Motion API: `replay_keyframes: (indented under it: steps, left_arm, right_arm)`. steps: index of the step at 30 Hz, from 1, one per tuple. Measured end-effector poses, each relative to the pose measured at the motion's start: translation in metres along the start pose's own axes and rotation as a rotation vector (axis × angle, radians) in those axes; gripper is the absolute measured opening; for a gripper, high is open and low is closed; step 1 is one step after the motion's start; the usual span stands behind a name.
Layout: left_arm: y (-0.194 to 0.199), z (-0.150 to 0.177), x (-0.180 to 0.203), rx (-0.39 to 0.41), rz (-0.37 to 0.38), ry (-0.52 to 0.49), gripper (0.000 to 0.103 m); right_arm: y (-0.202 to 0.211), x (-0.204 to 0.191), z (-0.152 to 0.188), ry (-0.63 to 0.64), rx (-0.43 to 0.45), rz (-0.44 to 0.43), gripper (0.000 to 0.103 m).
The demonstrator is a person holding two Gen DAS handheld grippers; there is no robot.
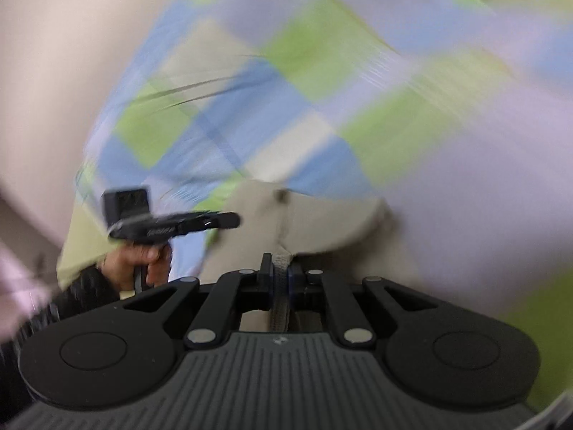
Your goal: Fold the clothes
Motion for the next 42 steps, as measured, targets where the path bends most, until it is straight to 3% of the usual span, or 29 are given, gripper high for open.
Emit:
replay_keyframes:
  steps: [2,5,9,12,14,15,16,18,20,24,28,32,34,35,38,40,42]
  left_arm:
    - [0.025,0.004,0.013,0.057,-0.006,-0.016,0.01]
    - [0.056,0.027,0.032,0.089,-0.046,-0.024,0.01]
    - [0.068,0.051,0.036,0.072,-0.102,0.005,0.01]
    - [0.065,0.045,0.033,0.055,-0.099,-0.008,0.013]
    - [0.055,0.034,0.03,0.031,-0.072,-0.024,0.014]
    - [0.044,0.028,0.026,-0.001,-0.058,-0.038,0.015]
    - [0.03,0.023,0.022,-0.046,-0.041,-0.053,0.022]
    - [0.012,0.021,0.016,-0.107,-0.021,-0.066,0.036]
    - [-0.014,0.021,0.008,-0.198,0.001,-0.085,0.037]
    - [-0.055,0.027,-0.005,-0.377,0.051,-0.1,0.037]
    - [-0.085,0.04,0.008,-0.569,0.187,-0.084,0.038]
    - [-0.1,0.04,0.008,-0.662,0.19,-0.076,0.033]
    - [-0.099,0.033,0.008,-0.642,0.156,-0.098,0.008]
    - [-0.096,0.028,0.009,-0.617,0.143,-0.111,0.005]
    - [-0.068,0.003,0.011,-0.416,0.062,-0.139,0.003]
    - [-0.027,-0.02,0.015,-0.197,-0.021,-0.164,0.003]
    - [0.007,-0.022,0.024,-0.057,-0.055,-0.156,0.003]
  right_arm:
    - [0.018,-0.055,0.003,0.302,0.037,-0.048,0.006]
    - [0.03,-0.109,0.03,0.586,0.026,-0.109,0.006]
    - [0.027,-0.136,0.062,0.741,-0.026,-0.122,0.006]
    - [0.025,-0.128,0.061,0.67,-0.027,-0.074,0.006]
    - [0.029,-0.108,0.049,0.513,-0.011,-0.028,0.006]
    - [0.029,-0.106,0.049,0.494,-0.01,-0.025,0.006]
    - [0.031,-0.086,0.045,0.375,-0.007,-0.008,0.006]
    - [0.031,-0.072,0.045,0.294,-0.009,-0.004,0.006]
    - [0.029,-0.058,0.052,0.209,-0.018,-0.023,0.006]
    - [0.024,-0.048,0.069,0.19,-0.053,-0.071,0.006]
    - [0.017,-0.037,0.074,0.175,-0.075,-0.095,0.006]
    - [0.014,-0.021,0.076,0.104,-0.082,-0.107,0.006]
    - [0.014,-0.016,0.076,0.068,-0.084,-0.115,0.006]
    - [0.014,-0.012,0.075,0.045,-0.084,-0.118,0.006]
    - [0.019,-0.007,0.062,0.039,-0.051,-0.104,0.006]
    - [0.026,-0.009,0.043,0.102,0.004,-0.066,0.006]
    - [0.031,-0.02,0.021,0.213,0.067,-0.031,0.006]
Point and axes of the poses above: each gripper's, at about its wrist camera, not at the fingertips, and y roughly against the way its jaws point, x to its right, z to its underside, the point moved 10 cm from there along -y, roughly the way its jaws point, and after that the axes turned 9 degrees about z, right-handed, at the moved point
